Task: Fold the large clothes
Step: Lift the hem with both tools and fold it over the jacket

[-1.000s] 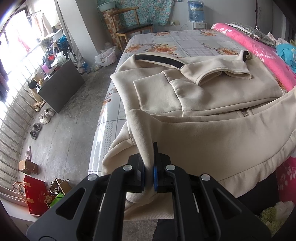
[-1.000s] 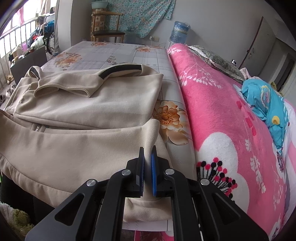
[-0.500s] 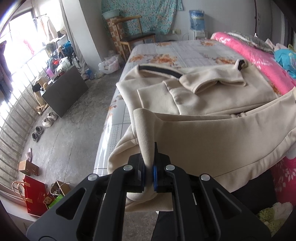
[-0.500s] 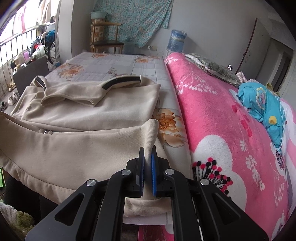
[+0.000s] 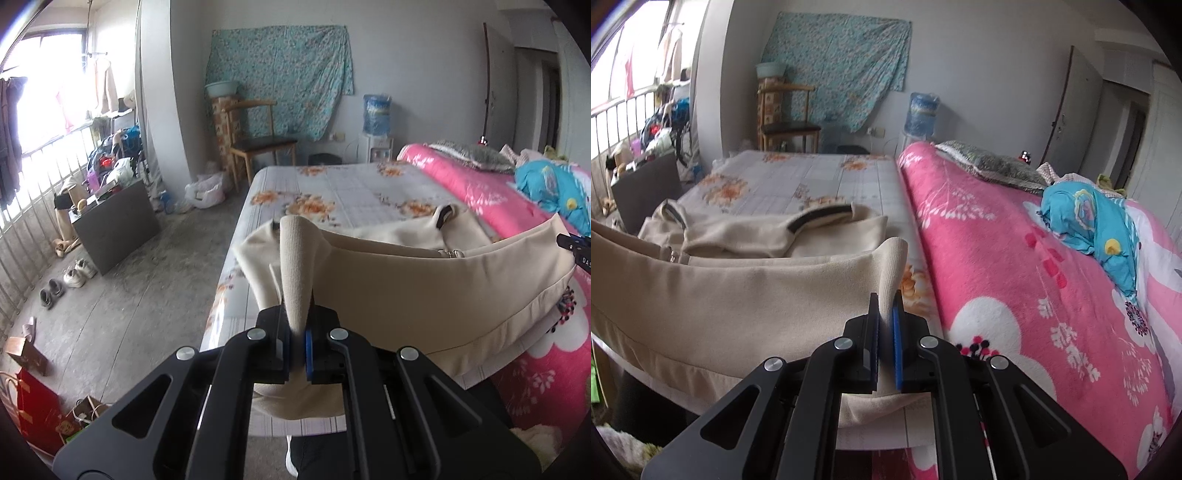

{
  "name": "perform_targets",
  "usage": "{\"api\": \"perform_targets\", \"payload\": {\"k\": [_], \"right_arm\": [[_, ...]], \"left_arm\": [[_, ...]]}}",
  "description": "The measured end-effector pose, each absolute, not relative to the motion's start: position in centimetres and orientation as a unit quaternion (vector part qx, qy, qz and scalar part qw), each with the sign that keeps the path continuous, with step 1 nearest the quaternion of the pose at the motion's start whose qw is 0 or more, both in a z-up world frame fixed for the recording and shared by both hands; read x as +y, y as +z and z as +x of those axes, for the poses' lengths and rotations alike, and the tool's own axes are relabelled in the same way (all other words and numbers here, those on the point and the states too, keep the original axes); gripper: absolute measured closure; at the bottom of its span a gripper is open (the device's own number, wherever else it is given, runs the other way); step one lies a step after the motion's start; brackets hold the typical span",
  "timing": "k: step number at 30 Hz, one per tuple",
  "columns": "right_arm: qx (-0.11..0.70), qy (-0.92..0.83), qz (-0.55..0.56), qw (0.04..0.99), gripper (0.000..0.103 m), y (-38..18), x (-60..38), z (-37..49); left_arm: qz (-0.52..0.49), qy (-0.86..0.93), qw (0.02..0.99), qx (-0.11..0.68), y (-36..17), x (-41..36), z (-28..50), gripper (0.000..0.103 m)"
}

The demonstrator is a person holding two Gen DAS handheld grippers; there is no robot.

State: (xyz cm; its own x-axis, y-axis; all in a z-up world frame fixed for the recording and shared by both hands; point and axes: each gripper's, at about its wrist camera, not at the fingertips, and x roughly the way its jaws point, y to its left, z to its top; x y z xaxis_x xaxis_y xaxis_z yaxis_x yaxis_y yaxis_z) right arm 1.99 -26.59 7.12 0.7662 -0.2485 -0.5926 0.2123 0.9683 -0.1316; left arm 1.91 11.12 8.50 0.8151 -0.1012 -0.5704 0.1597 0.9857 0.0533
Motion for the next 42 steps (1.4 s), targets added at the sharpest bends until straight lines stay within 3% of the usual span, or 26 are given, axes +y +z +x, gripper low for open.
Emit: {"api": "perform_targets", "payload": {"k": [14,23,26,27,29,34,40,42], "right_arm": [[0.272,-0.101,-0.066,0.955,0.097,10.9,-26.4,13.9],[0.344,-0.063,-0.035,0.936,0.097,4.3,-27.9,27.3],[0.398,-0.058,-0.014,0.916,0.092,0.7,-29.1,30.2],[0.413,-0.06,0.005,0.909,0.086,0.1,-30.1,30.6],[0.406,-0.065,0.041,0.91,0.084,0.5,-31.6,30.1],[0.402,0.028,0.098,0.91,0.084,1.7,-31.7,30.0],[0.473,0.076,0.111,0.871,0.083,-2.4,-30.3,32.8],[0.477,0.039,0.13,0.869,0.096,-2.7,-33.0,32.4]], "left_arm": [[0.04,-0.066,0.953,0.293,10.4,12.0,13.8,0.098],[0.024,-0.053,0.922,0.383,4.6,12.6,27.1,0.098],[0.016,-0.041,0.898,0.438,0.9,13.1,30.0,0.091],[0.01,-0.037,0.894,0.447,0.3,13.5,30.4,0.084],[-0.02,-0.029,0.895,0.445,0.5,15.2,30.5,0.08],[-0.063,-0.07,0.911,0.402,3.1,16.1,29.7,0.08],[-0.069,-0.093,0.863,0.492,-2.2,13.2,32.5,0.08],[-0.096,-0.089,0.864,0.486,-2.6,14.6,32.5,0.092]]}}
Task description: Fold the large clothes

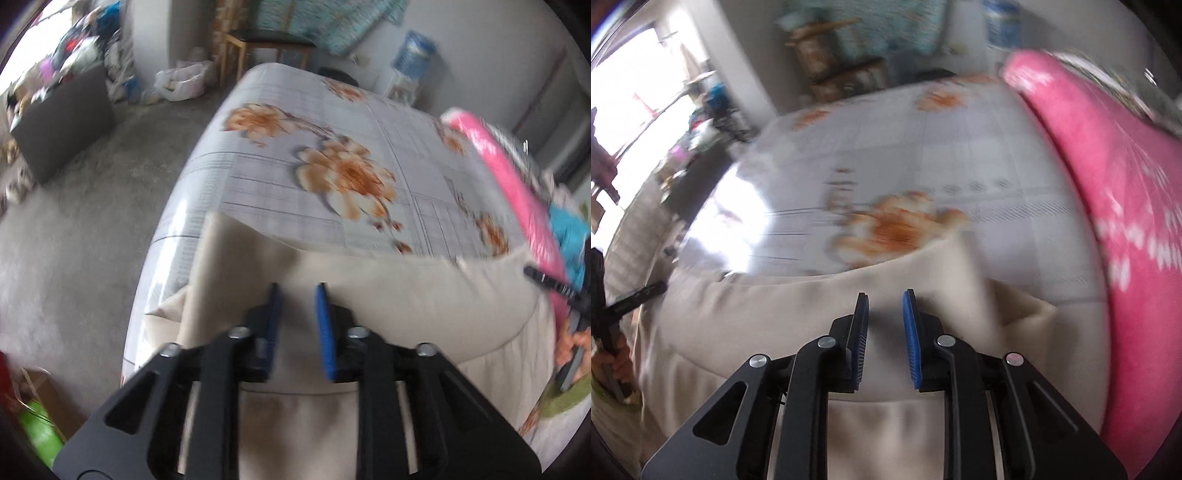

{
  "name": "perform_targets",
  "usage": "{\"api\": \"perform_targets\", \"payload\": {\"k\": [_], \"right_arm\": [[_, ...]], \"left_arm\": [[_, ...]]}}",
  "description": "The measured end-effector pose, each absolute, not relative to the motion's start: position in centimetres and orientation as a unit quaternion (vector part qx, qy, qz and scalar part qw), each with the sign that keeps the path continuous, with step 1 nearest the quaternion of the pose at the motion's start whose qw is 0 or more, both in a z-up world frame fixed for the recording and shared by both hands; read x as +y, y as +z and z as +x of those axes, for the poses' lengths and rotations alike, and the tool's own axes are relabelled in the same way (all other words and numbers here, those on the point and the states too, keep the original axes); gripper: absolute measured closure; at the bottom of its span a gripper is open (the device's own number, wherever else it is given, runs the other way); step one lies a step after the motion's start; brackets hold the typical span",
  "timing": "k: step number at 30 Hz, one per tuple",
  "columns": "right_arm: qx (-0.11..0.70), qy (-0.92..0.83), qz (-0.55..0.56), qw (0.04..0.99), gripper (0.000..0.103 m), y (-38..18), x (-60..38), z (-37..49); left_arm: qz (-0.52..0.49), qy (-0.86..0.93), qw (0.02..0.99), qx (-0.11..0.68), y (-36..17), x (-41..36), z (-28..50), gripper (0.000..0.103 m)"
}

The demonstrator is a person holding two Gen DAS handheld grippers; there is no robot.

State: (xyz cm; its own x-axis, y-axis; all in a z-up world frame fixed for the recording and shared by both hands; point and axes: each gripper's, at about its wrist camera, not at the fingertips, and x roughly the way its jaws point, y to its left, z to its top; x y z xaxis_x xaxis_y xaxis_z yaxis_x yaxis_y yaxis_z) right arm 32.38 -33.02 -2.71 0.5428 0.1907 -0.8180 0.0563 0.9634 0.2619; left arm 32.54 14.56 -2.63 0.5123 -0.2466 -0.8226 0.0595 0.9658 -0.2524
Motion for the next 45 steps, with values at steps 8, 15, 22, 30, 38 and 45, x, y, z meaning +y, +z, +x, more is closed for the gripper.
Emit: {"api": "perform_targets", "payload": {"k": [8,15,22,30,38,45], "right_arm": [[0.438,-0.042,0.123,0.889,0.09,1.6,-36.9,24.5],[0.467,0.077,0.063,0.878,0.079,-0.3,-30.5,17.1],[0.486,-0.064,0.003,0.872,0.073,0.3,-33.8,13.2],[0.437,0.109,-0.022,0.892,0.071,1.3,-22.9,14.1],[0.444,0.07,0.01,0.893,0.052,2.6,-23.5,24.8],[0.506,0.036,0.022,0.862,0.052,-1.5,-25.4,34.2]], "left_arm": [[-0.109,-0.051,0.884,0.452,1.5,18.7,28.9,0.09],[-0.066,-0.16,0.862,0.476,0.3,13.4,21.9,0.084],[-0.054,-0.072,0.865,0.494,-1.1,17.5,19.2,0.092],[-0.023,-0.201,0.857,0.473,0.4,10.1,15.5,0.086],[-0.043,-0.148,0.872,0.464,1.1,9.3,23.5,0.081],[-0.033,-0.101,0.852,0.513,-2.3,9.1,33.2,0.074]]}}
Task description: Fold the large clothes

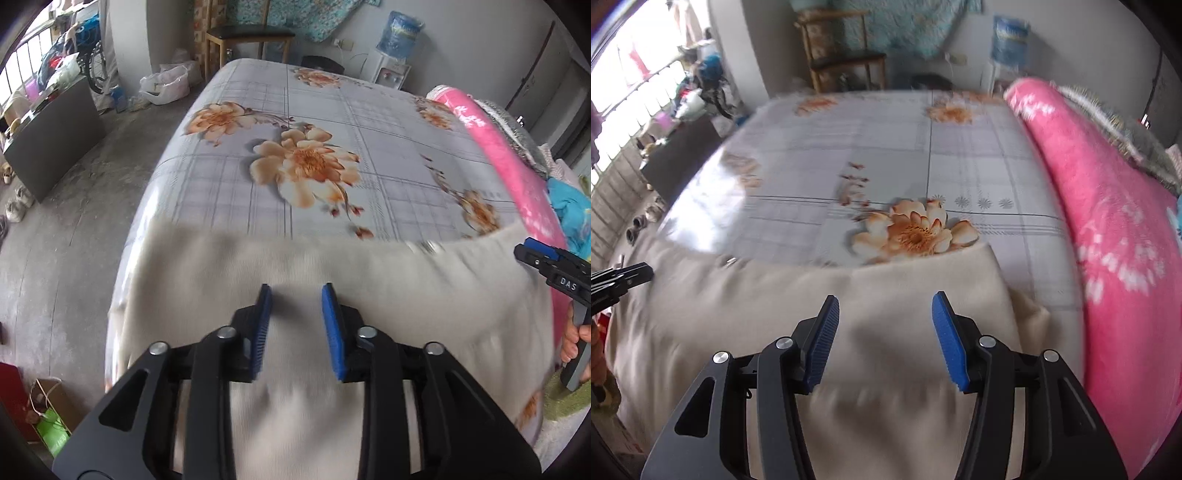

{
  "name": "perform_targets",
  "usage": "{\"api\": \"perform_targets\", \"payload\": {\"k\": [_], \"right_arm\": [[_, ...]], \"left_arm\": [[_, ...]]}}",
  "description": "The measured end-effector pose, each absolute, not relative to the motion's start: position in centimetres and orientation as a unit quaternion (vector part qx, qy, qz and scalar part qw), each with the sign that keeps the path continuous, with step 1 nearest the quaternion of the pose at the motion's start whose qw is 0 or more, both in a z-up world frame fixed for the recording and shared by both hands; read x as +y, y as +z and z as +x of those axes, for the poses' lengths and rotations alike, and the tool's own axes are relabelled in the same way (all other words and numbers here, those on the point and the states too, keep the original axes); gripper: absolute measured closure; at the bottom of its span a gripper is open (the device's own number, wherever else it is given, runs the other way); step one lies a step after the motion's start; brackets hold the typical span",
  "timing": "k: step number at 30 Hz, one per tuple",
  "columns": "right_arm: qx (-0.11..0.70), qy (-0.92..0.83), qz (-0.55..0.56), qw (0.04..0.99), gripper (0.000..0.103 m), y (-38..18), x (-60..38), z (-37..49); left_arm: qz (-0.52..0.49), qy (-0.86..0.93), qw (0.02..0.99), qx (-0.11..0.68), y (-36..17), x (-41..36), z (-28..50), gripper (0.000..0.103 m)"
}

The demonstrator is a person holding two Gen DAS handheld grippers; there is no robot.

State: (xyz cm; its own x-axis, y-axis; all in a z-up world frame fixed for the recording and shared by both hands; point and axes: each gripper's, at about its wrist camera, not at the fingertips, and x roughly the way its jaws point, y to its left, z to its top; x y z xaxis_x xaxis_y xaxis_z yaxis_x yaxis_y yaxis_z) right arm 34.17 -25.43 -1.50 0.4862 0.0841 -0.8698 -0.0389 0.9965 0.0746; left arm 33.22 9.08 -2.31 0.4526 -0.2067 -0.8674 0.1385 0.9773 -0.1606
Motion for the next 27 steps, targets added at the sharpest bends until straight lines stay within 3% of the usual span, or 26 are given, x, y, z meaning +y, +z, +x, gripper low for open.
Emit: {"api": "perform_targets", "payload": {"k": [4,6,9,17,23,27], "right_arm": [[0.523,0.044,-0.02,0.851,0.055,-3.0,-24.4,35.2],[0.521,0.046,-0.029,0.852,0.08,-2.8,-24.2,34.8],[0.516,0.047,-0.045,0.854,0.096,-2.8,-24.1,34.1],[0.416,-0.001,-0.049,0.908,0.1,3.5,-24.5,31.8],[0.47,-0.014,-0.05,0.881,0.1,-2.5,-24.8,34.4],[0.474,-0.01,-0.052,0.879,0.1,-2.7,-24.9,33.9]], "left_arm": [[0.007,-0.089,0.852,0.517,-3.1,8.0,34.1,0.076],[0.045,-0.082,0.858,0.504,-3.3,7.3,33.6,0.089],[0.06,-0.08,0.866,0.489,-3.2,7.1,33.1,0.1],[-0.001,-0.106,0.905,0.413,3.3,8.7,33.3,0.102],[0.035,-0.087,0.867,0.49,-3.7,6.9,36.4,0.101],[0.033,-0.08,0.87,0.486,-4.0,6.9,36.1,0.098]]}}
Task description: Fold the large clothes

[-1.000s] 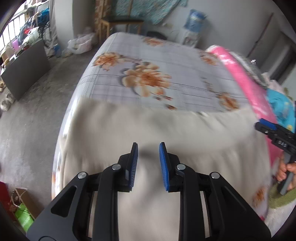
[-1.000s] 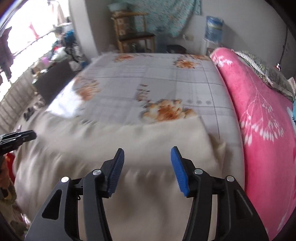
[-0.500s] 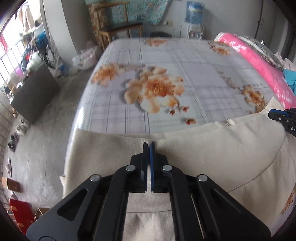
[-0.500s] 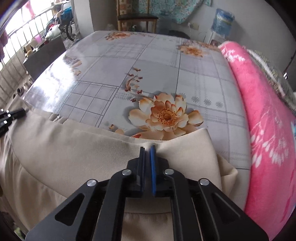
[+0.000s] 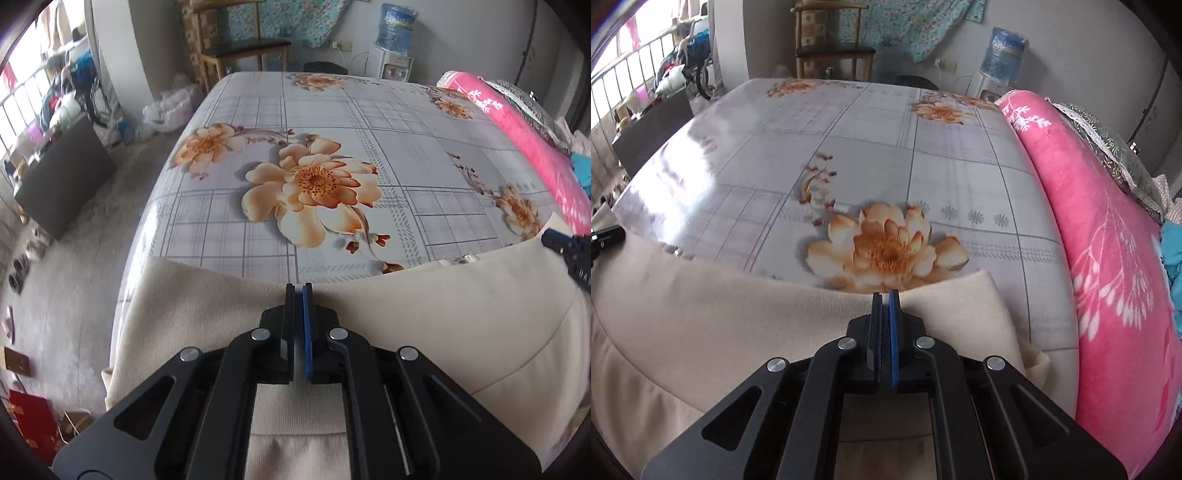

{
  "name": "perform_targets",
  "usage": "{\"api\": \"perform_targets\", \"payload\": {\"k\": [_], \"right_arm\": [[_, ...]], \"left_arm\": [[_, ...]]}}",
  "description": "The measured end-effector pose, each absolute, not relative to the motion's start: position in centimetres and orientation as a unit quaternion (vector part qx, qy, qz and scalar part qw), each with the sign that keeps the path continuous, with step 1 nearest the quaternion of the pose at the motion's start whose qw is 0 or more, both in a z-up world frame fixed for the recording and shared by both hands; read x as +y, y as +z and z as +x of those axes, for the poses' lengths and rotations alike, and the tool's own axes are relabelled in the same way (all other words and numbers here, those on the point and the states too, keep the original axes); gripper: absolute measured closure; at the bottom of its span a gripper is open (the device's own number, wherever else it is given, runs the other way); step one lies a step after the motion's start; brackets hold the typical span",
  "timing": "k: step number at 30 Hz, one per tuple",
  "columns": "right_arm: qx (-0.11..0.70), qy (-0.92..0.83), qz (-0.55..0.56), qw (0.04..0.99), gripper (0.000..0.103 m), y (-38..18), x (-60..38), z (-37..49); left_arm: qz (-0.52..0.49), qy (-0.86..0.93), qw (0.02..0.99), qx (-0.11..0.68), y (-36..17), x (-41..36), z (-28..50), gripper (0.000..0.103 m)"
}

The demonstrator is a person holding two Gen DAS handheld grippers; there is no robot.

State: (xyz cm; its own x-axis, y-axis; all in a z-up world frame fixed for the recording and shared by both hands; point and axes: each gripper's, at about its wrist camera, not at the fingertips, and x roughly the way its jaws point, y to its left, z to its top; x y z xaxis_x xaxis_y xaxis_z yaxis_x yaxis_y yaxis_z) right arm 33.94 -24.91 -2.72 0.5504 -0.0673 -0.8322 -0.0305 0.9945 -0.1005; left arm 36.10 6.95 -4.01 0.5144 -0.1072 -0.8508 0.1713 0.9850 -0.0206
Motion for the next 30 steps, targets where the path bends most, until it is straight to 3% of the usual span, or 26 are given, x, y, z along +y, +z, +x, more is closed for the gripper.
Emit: {"api": "perform_targets", "payload": {"k": [1,3,6,11,17,25,26,27,28,30], "right_arm": [[0.47,-0.012,-0.045,0.882,0.1,-1.9,-25.4,33.5],[0.448,-0.032,-0.04,0.893,0.091,0.5,-26.7,32.1],[0.417,-0.047,0.003,0.908,0.07,3.9,-30.2,28.6],[0.443,-0.016,0.116,0.889,0.062,3.8,-35.4,22.6],[0.482,-0.021,0.136,0.866,0.062,-0.7,-35.9,17.8],[0.471,-0.002,0.168,0.866,0.062,-2.3,-35.8,16.8],[0.472,-0.004,0.167,0.866,0.073,-2.6,-35.7,16.9],[0.473,-0.004,0.169,0.865,0.093,-2.8,-35.7,17.0],[0.471,-0.003,0.175,0.864,0.096,-2.9,-35.7,17.0],[0.45,-0.009,0.171,0.877,0.098,-2.0,-35.4,16.1]], "left_arm": [[0.03,-0.079,0.869,0.487,-3.7,7.2,36.2,0.096],[0.026,-0.069,0.876,0.476,-2.5,8.1,35.9,0.08],[0.0,-0.083,0.89,0.447,0.6,9.7,33.6,0.073],[-0.014,-0.097,0.892,0.441,2.3,12.3,28.0,0.07],[-0.058,-0.064,0.874,0.478,-1.0,16.6,20.5,0.07],[-0.093,-0.058,0.874,0.474,-2.9,18.2,18.1,0.07],[-0.096,-0.056,0.873,0.475,-3.1,18.3,18.3,0.07],[-0.099,-0.055,0.873,0.475,-3.2,18.3,18.4,0.074],[-0.103,-0.053,0.874,0.472,-3.3,18.3,18.5,0.079],[-0.11,-0.055,0.875,0.468,-3.5,18.3,18.8,0.098]]}}
